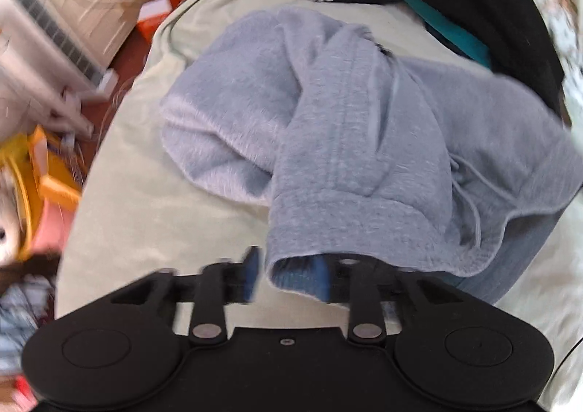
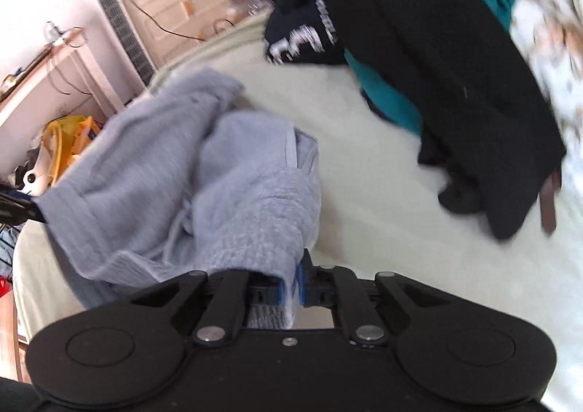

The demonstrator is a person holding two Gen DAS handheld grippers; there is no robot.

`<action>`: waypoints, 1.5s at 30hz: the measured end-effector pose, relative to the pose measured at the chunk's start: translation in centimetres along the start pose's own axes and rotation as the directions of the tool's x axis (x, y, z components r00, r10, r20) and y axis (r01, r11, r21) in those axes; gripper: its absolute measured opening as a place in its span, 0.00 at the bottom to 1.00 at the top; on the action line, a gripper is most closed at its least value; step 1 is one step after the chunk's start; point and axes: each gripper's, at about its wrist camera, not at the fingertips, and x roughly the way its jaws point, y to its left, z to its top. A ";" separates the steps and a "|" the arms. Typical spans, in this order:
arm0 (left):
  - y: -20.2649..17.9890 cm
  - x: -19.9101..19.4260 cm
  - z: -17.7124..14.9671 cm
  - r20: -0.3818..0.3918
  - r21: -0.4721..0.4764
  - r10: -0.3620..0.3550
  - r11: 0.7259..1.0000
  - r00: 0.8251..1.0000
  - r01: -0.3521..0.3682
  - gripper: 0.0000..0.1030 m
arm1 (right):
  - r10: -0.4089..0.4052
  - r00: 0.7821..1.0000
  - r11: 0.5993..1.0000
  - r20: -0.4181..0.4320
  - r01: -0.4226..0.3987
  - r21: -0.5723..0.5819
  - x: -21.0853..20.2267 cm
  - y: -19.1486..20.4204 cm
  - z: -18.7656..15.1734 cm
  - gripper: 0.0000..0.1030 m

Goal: Fold clothes
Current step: 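Lift the waistband with both grippers and flip it over the legs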

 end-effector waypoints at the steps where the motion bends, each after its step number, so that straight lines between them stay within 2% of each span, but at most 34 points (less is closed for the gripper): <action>1: -0.5 0.0 0.2 0.020 0.053 -0.010 0.999 1.000 0.009 0.52 | 0.001 1.000 1.000 0.010 -0.001 -0.001 -0.5 0.2 0.4 0.06; 3: -1.7 0.3 0.2 0.044 0.180 0.012 0.984 0.999 -0.020 0.56 | -0.007 1.000 1.000 0.022 0.007 0.003 -1.3 0.5 1.0 0.05; 5: -2.7 1.3 0.2 0.044 0.296 0.041 0.954 0.998 -0.052 0.56 | -0.013 1.000 1.000 0.026 0.013 0.019 -1.9 0.5 1.2 0.05; 9: -3.2 3.8 0.3 0.010 0.407 0.046 0.912 0.999 -0.046 0.54 | -0.030 1.000 1.000 0.003 0.030 0.006 -2.0 0.9 0.8 0.05; 11: -3.1 4.3 0.3 -0.004 0.410 0.042 0.911 0.999 -0.037 0.52 | -0.044 0.999 0.999 -0.011 0.044 0.005 -1.8 1.1 0.6 0.05; 12: -3.2 4.4 0.1 0.000 0.429 0.054 0.902 0.999 -0.049 0.46 | -0.052 0.998 0.999 -0.018 0.052 0.008 -1.7 1.1 0.6 0.05; 13: -3.3 4.6 -0.1 0.005 0.448 0.066 0.892 0.998 -0.061 0.36 | -0.060 0.998 0.998 -0.024 0.061 0.010 -1.6 1.2 0.6 0.05; 14: -3.4 4.7 -0.3 0.010 0.466 0.077 0.882 0.997 -0.073 0.33 | -0.069 0.997 0.998 -0.031 0.069 0.012 -1.6 1.2 0.5 0.05; 15: -3.2 4.6 -0.4 0.011 0.463 0.077 0.883 0.997 -0.073 0.28 | -0.075 0.997 0.997 -0.036 0.076 0.015 -1.5 1.2 0.5 0.05; 20: -0.7 3.4 -0.4 0.012 0.395 0.013 0.919 1.000 -0.016 0.17 | -0.131 0.990 0.990 -0.045 0.133 0.046 -2.1 1.9 1.0 0.05; 22: 1.7 1.7 -0.3 0.019 0.311 -0.081 0.948 0.997 0.071 0.13 | -0.157 0.987 0.985 -0.045 0.160 0.066 -2.6 2.3 1.4 0.04; 23: 2.4 1.0 -0.3 0.021 0.292 -0.106 0.952 0.994 0.095 0.12 | -0.170 0.984 0.982 -0.045 0.173 0.079 -3.0 2.5 1.7 0.04; 26: 3.9 -1.2 -0.5 0.029 0.243 -0.179 0.956 0.983 0.167 0.11 | -0.214 0.976 0.967 -0.037 0.217 0.132 -4.6 3.5 2.6 0.04; 29: 5.8 -3.4 -1.2 0.039 0.190 -0.262 0.949 0.964 0.250 0.10 | -0.248 0.969 0.957 -0.017 0.248 0.150 -5.9 4.5 3.7 0.04; 32: 7.3 -4.4 -1.6 0.043 0.124 -0.300 0.948 0.953 0.293 0.10 | -0.256 0.967 0.953 0.001 0.252 0.169 -6.8 4.7 4.9 0.04; 38: 7.2 -5.8 -2.8 0.038 0.031 -0.319 0.948 0.947 0.318 0.10 | -0.258 0.964 0.966 0.066 0.256 0.038 -8.2 5.5 9.0 0.04; 41: 4.4 -6.8 -3.4 0.049 -0.010 -0.300 0.954 0.953 0.301 0.10 | -0.215 0.971 0.976 0.102 0.218 -0.018 -8.6 4.4 10.7 0.04; 45: 0.4 -8.0 -4.6 0.073 -0.102 -0.269 0.956 0.960 0.275 0.10 | -0.149 0.981 0.986 0.122 0.156 -0.053 -9.9 1.0 10.7 0.04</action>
